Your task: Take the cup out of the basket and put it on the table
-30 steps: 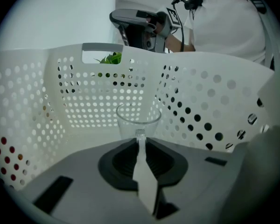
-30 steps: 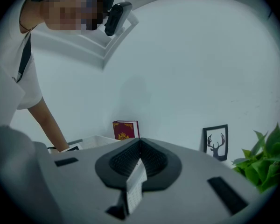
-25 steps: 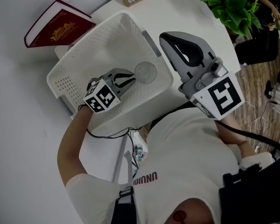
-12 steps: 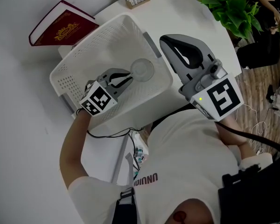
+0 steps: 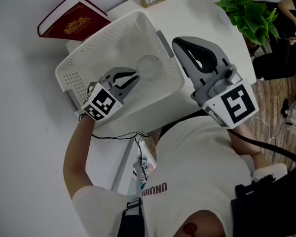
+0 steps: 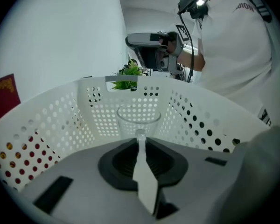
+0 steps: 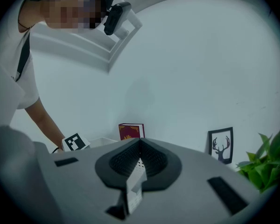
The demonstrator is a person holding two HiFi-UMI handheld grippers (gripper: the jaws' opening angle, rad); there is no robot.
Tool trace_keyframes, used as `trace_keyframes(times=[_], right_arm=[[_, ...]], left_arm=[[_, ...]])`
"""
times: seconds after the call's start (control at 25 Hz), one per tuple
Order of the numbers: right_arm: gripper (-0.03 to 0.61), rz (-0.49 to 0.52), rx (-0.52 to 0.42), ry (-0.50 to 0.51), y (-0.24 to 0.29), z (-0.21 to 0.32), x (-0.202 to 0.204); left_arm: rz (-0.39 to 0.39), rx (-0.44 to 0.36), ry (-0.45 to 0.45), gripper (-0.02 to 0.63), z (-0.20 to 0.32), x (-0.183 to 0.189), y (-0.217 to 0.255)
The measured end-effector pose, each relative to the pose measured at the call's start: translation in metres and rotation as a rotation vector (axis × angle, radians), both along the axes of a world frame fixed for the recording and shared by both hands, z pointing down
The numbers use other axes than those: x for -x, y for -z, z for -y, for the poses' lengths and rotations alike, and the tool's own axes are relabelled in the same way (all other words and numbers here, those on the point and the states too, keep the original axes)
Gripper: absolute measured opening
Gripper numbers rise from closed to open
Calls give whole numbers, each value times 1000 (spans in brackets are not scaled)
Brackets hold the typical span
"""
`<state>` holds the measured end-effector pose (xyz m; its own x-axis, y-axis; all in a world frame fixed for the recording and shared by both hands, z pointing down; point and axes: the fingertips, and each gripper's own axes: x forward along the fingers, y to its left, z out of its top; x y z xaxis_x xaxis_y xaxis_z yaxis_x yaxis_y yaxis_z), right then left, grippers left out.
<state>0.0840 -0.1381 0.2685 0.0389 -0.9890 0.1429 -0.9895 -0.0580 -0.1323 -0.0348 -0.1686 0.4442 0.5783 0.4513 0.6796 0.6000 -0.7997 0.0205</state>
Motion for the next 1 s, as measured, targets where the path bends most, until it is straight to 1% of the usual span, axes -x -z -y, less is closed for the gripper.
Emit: trace_keyframes(times=[0.12,0.4,0.64,1.0], right_arm=[[18,-2,-6,10,2,0,4],[17,6,-15,31,4,-2,8],[18,13,-26,49,7,-5,9],[17,18,-51,65,13,-10,9]], left_arm=[[-35,6,42,43,2,-4,10],[-79,-5,149,43,16,-10,23],[-85,18,239,43,24,-12,35],[-129,-2,358,43,35,-17,53]])
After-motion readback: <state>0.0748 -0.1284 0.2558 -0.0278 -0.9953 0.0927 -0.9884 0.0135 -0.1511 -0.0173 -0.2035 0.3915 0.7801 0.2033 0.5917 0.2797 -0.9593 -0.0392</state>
